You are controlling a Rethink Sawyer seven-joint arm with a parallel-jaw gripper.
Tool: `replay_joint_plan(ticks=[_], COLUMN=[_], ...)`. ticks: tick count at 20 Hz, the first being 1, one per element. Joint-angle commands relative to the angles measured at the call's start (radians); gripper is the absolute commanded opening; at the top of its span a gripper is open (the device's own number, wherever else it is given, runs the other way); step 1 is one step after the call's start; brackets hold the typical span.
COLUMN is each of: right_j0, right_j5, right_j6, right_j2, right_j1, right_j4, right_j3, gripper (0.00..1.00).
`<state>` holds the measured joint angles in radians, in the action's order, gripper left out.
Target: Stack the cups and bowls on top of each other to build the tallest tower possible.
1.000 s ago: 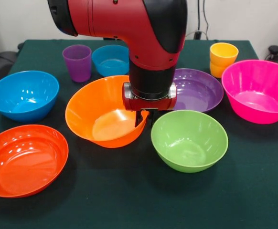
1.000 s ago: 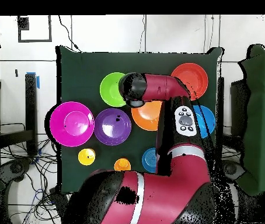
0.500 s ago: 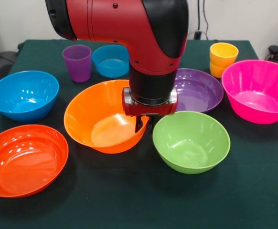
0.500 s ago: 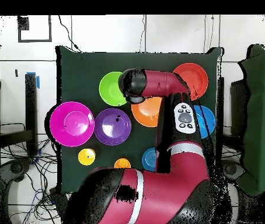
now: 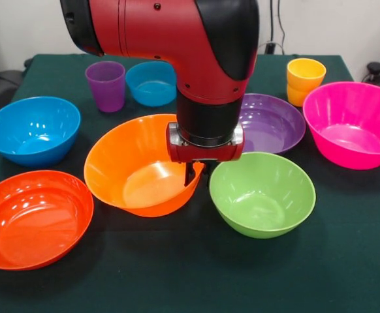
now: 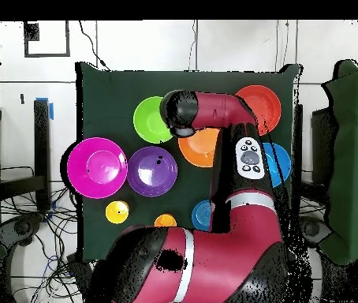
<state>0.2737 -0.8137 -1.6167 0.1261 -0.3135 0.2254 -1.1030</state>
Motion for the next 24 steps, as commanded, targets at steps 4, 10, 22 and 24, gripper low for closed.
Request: replay_joint_plan(ticks=[4,10,22,24], right_j0=[-0.033,-0.041,-0.059,-0.062], right_j5=[-0.036,-0.079,-0.193,-0.211], right_j6=[0.145,0.167,0.24,0.247], right_j2=[0.119,0.119,0.138,0.142], right_j1=[0.076,0.09,0.147,0.157], right_j4=[0.052,0.058,0.077,0.078], right_j3=[0.074,0.122,0.28,0.307], gripper=[0.0,0.0,0.0,0.0])
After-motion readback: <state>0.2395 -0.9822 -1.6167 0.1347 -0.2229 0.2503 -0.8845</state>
